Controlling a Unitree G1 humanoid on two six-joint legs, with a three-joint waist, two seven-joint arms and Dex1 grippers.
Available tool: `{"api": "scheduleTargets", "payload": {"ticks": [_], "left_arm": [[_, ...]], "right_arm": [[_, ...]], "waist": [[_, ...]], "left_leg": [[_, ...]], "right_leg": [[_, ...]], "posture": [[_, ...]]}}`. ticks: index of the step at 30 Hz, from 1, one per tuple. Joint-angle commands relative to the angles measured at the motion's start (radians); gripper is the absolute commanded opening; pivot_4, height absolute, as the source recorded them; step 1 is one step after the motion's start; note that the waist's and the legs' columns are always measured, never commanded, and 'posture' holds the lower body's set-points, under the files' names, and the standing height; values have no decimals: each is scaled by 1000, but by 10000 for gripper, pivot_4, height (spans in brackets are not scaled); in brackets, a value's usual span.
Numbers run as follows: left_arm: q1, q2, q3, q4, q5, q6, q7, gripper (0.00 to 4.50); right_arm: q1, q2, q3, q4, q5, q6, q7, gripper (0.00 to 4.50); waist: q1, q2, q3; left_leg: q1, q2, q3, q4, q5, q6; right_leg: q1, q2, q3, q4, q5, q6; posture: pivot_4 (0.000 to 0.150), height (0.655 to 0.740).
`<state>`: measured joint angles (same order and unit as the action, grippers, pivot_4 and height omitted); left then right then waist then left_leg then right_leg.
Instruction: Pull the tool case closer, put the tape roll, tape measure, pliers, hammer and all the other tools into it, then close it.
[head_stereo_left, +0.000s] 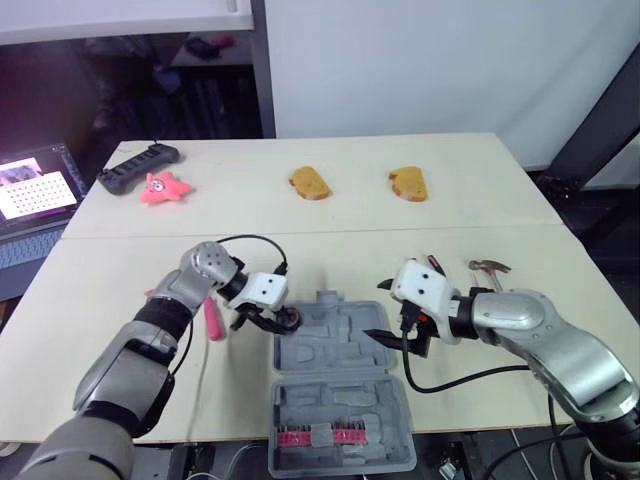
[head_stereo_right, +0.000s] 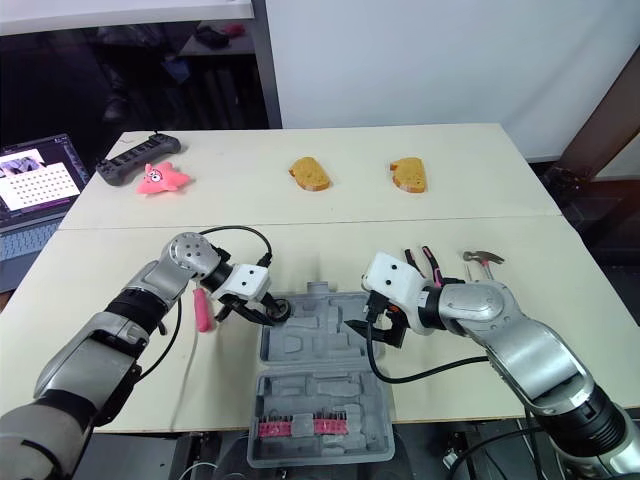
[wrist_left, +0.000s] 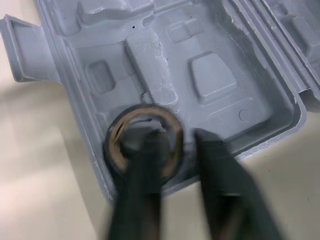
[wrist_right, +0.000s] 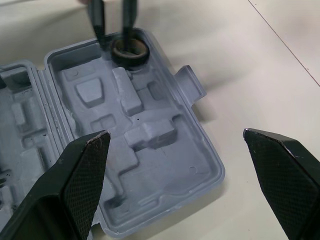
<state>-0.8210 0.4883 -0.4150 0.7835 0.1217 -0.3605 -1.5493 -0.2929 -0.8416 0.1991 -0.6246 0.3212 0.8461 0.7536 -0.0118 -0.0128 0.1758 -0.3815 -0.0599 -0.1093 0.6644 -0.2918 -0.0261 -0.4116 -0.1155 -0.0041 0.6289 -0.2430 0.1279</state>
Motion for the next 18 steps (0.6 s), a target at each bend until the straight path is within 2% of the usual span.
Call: {"api": "scheduleTargets", "payload": {"ticks": [1, 10, 18], "left_arm": [[-26, 7, 33, -48, -33, 6, -2, 30865], [17, 54, 74, -140, -90, 84, -15, 30865], [127, 5, 186, -140, -213, 187, 89, 30865]], "right_arm": [[-4, 1, -30, -27, 5, -9, -1, 45000], [-6, 6, -27, -21, 7, -14, 0, 45000], [-8, 13, -21, -20, 5, -16, -2, 45000]], "waist": [[0, 0, 0], [-2, 0, 0], [0, 0, 0]], "left_leg": [[0, 0, 0, 0, 0, 0], [0, 0, -1, 0, 0, 0], [0, 0, -1, 0, 0, 0]], "right_leg": [[0, 0, 0, 0, 0, 0], [0, 0, 0, 0, 0, 0], [0, 0, 0, 0, 0, 0]], "posture": [[1500, 7400], [1500, 7400], [1500, 7400]]}}
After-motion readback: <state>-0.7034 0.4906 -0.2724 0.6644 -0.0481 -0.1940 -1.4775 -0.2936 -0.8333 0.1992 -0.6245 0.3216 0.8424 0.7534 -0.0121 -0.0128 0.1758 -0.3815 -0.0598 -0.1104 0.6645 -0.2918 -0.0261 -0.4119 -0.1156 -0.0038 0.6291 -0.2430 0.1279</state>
